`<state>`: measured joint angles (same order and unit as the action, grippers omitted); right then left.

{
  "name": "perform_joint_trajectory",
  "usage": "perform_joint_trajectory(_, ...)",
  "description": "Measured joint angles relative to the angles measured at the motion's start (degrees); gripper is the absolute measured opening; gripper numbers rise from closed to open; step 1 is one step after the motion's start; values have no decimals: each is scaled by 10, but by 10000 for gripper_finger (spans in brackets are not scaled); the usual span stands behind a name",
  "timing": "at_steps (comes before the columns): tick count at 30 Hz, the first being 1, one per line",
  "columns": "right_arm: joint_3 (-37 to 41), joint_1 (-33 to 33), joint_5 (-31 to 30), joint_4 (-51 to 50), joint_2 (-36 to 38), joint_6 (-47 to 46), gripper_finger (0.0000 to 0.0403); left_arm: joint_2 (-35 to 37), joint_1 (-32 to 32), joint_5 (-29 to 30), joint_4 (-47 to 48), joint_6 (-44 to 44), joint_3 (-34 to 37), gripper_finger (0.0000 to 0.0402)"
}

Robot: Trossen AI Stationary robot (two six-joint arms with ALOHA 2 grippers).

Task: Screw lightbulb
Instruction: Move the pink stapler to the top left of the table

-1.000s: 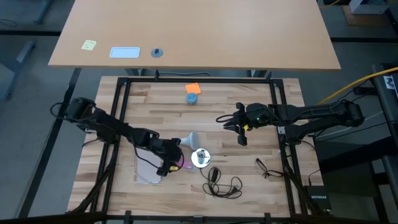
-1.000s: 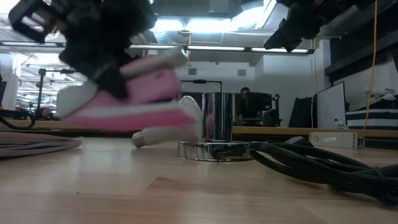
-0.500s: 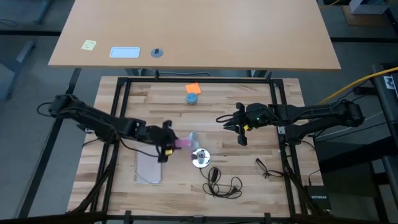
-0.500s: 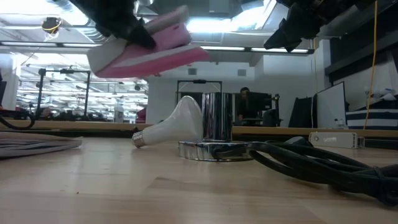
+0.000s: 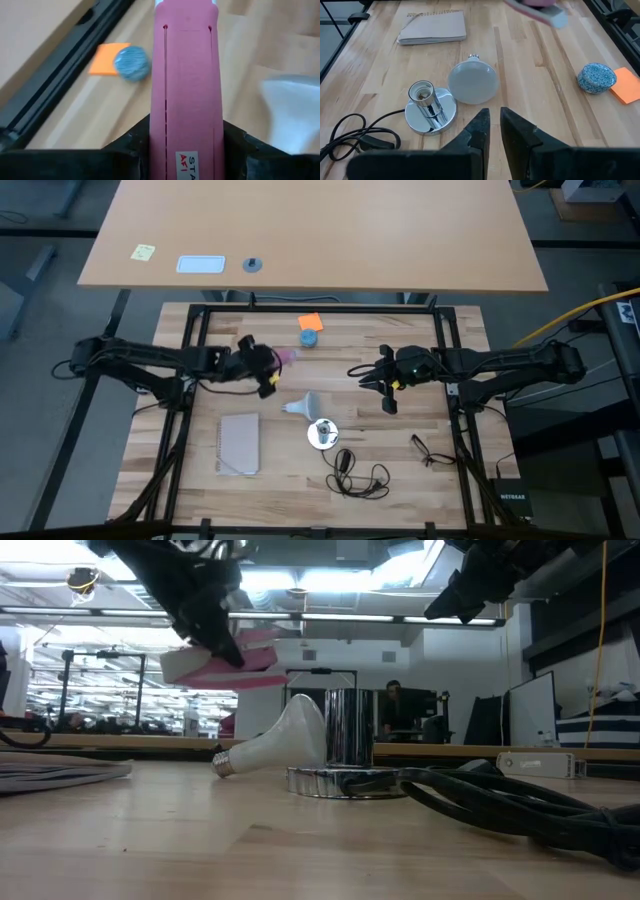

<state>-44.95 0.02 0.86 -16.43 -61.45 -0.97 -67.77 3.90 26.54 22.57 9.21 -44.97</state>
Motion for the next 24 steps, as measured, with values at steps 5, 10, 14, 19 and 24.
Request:
perform_joint_trajectory(5,0,0,0,0,0,0,50,0,60,0,-11,0,0,143)
perform_joint_trajectory(10,0,0,0,0,0,0,50,-9,108,-1,-11,0,0,138)
perform_joint_trajectory(14,0,0,-5,1,0,0,50,-29,143,-4,-12,-1,0,139)
perform_joint_trajectory(19,0,0,-8,0,0,0,50,-79,180,-35,-15,0,0,146)
perform_joint_trajectory(24,0,0,-7,0,0,0,50,-141,204,-58,-45,0,0,138)
